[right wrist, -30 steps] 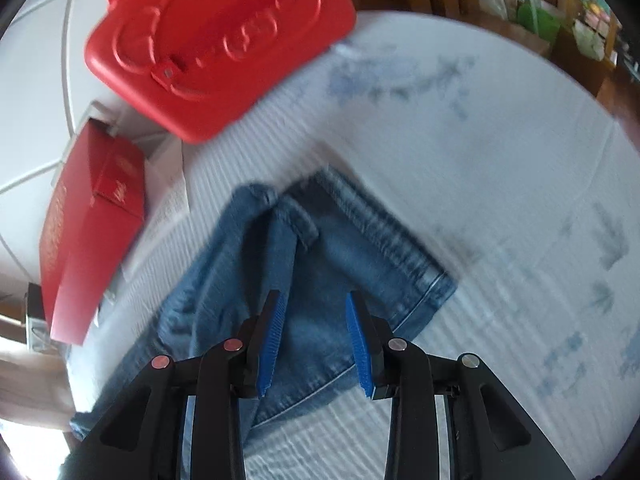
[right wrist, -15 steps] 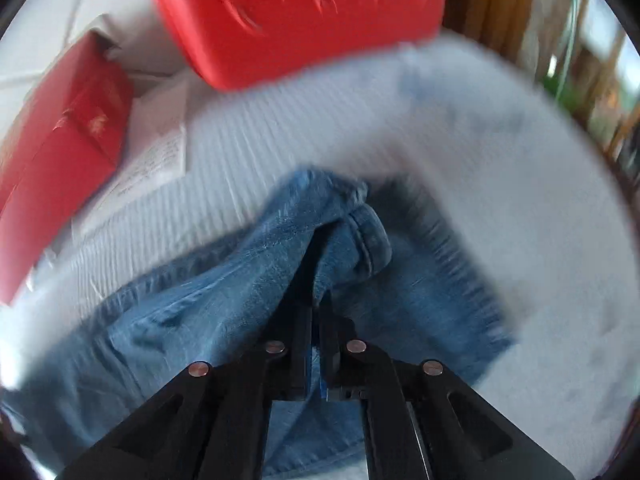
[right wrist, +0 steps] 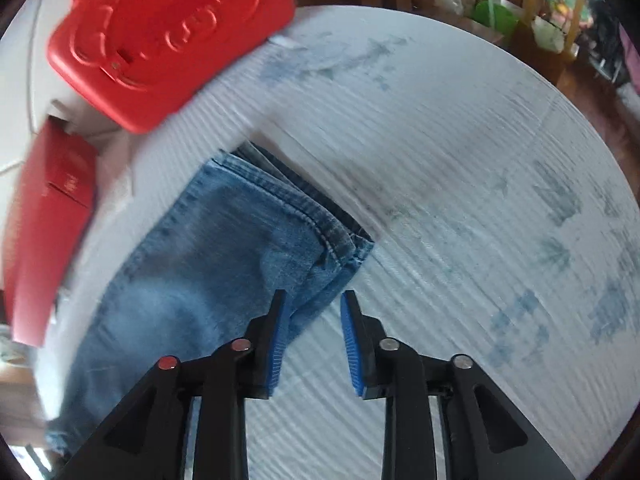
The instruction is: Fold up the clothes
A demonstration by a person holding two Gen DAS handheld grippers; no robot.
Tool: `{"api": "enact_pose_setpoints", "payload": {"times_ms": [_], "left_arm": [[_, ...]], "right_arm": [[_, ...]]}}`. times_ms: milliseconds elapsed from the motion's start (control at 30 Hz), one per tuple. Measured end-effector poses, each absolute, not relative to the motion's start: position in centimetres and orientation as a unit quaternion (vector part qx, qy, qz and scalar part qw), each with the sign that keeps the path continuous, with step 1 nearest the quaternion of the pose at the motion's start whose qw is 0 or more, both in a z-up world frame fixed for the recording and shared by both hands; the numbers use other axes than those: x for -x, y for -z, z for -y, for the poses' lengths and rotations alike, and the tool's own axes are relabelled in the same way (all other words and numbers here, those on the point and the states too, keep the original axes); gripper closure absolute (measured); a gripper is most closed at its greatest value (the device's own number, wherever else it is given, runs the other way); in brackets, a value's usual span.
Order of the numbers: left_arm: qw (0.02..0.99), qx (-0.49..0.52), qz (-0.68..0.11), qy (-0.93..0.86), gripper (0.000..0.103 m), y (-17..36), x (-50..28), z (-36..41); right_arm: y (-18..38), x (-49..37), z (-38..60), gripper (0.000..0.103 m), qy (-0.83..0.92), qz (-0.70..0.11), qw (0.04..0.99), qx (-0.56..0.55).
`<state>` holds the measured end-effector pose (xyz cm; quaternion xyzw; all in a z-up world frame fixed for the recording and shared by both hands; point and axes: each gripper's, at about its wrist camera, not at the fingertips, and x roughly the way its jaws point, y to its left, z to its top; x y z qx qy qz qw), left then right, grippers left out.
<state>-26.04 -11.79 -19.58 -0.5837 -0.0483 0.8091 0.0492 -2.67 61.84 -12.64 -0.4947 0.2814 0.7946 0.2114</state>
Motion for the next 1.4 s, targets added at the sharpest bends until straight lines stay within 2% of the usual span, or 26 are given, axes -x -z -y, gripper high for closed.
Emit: {"api": "enact_pose_setpoints", "payload": {"times_ms": [100, 300, 367, 500, 600, 633, 700, 733, 800, 867, 900, 933, 1000, 1133, 1367, 1400], "left_arm": [[0.053, 0.533, 0.085, -0.84, 0.0, 15.7, 25.8, 13.9], [0.049, 0.559, 0.058, -0.826, 0.0, 17.9, 27.5, 12.4], [0.06, 0.558, 0.046, -0.826, 0.0, 18.9, 27.8, 11.4], [0.042, 0.578, -0.002, -0.815, 0.005, 21.3, 29.8, 8.3], [0.005, 0.608, -0.03, -0.794, 0.005, 24.3, 32.0, 7.5], [0.001, 0.612, -0.035, -0.79, 0.0, 25.0, 32.4, 7.5], [0.001, 0.608, -0.025, -0.794, 0.0, 25.2, 33.0, 8.0], [0.002, 0.613, -0.017, -0.79, 0.0, 25.2, 33.2, 8.4], [0.003, 0.62, -0.01, -0.784, 0.0, 24.9, 33.2, 8.9], [0.009, 0.602, 0.002, -0.799, 0.0, 22.6, 31.7, 10.0], [0.009, 0.59, 0.013, -0.807, 0.0, 21.3, 30.6, 10.8], [0.008, 0.578, 0.024, -0.816, 0.0, 20.1, 29.6, 11.5], [0.005, 0.567, 0.049, -0.822, 0.0, 18.5, 27.5, 13.0], [-0.009, 0.576, 0.093, -0.812, 0.0, 17.9, 23.7, 15.1], [-0.013, 0.604, 0.126, -0.787, 0.0, 22.8, 21.3, 13.9], [-0.02, 0.607, 0.121, -0.785, 0.0, 23.4, 21.5, 13.5]], "right_arm": [[14.0, 1.0, -63.0, 0.069, -0.782, -0.307, 0.208, 0.5], [13.3, 1.0, -62.5, 0.068, -0.784, -0.341, 0.202, 0.477], [12.6, 1.7, -61.5, 0.068, -0.798, -0.342, 0.171, 0.466], [11.7, 5.1, -58.6, 0.078, -0.813, -0.309, 0.119, 0.479], [13.3, 7.6, -58.3, 0.083, -0.803, -0.313, 0.1, 0.497], [14.0, 8.1, -58.7, 0.084, -0.799, -0.313, 0.104, 0.503], [15.1, 8.9, -59.7, 0.084, -0.795, -0.288, 0.14, 0.516], [15.1, 8.7, -60.5, 0.09, -0.793, -0.291, 0.156, 0.512], [15.2, 8.2, -61.9, 0.09, -0.789, -0.299, 0.187, 0.503], [14.3, 6.3, -62.6, 0.081, -0.796, -0.321, 0.188, 0.477], [13.9, 5.4, -62.9, 0.068, -0.799, -0.332, 0.189, 0.463], [13.5, 4.5, -63.3, 0.061, -0.802, -0.344, 0.189, 0.45], [12.8, 2.6, -63.9, 0.057, -0.807, -0.365, 0.189, 0.424], [13.8, 0.0, -63.8, 0.055, -0.796, -0.383, 0.186, 0.431], [16.2, -1.3, -62.6, 0.049, -0.781, -0.411, 0.177, 0.436], [16.1, -1.2, -62.6, 0.046, -0.783, -0.411, 0.178, 0.433]]}}
